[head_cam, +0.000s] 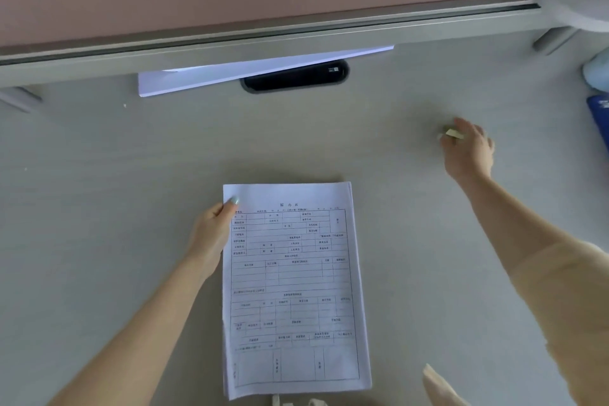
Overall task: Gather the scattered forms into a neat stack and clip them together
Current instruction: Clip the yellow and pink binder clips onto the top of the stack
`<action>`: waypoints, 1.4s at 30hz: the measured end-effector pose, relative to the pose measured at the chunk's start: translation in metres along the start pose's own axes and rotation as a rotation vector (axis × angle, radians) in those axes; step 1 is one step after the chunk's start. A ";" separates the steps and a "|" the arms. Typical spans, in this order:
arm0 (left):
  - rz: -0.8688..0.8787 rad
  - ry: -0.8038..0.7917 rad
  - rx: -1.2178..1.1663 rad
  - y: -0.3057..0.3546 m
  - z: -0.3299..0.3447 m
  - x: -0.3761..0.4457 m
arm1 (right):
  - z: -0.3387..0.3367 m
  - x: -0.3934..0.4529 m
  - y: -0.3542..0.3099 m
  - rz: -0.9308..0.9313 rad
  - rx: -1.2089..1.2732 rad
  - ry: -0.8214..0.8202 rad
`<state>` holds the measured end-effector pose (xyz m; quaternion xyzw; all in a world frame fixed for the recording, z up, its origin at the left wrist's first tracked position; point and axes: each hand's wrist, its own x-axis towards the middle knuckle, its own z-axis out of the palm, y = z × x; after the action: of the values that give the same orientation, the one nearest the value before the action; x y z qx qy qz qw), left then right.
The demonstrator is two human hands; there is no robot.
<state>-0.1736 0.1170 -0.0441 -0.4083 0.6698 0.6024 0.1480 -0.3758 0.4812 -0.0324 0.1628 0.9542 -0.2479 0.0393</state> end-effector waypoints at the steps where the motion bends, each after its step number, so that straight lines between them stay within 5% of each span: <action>1: 0.004 -0.004 -0.006 0.000 0.001 -0.001 | 0.002 0.002 0.000 -0.040 -0.007 -0.025; 12: 0.019 0.031 -0.091 -0.002 0.004 -0.019 | 0.058 -0.116 -0.017 -0.260 0.234 0.014; 17: 0.040 0.099 -0.120 -0.010 -0.011 -0.035 | 0.080 -0.166 -0.040 -0.384 0.248 -0.126; 21: 0.090 0.171 -0.157 -0.018 -0.039 -0.046 | 0.076 -0.174 -0.048 -0.409 0.306 -0.168; 26: 0.172 0.194 -0.062 -0.017 -0.058 -0.060 | 0.061 -0.183 -0.072 -0.291 0.303 -0.032; 30: 0.326 0.073 0.106 -0.006 -0.048 -0.069 | 0.040 -0.198 -0.135 -0.296 0.661 -0.306; 36: 0.516 -0.160 0.195 0.017 -0.037 -0.084 | 0.041 -0.200 -0.201 -0.436 0.405 -0.902; 42: 0.490 -0.152 0.171 0.016 -0.036 -0.085 | 0.054 -0.210 -0.209 -0.500 0.265 -0.953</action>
<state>-0.1219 0.1142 0.0334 -0.1735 0.7840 0.5904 0.0817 -0.2467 0.2217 0.0488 -0.1950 0.8011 -0.4140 0.3858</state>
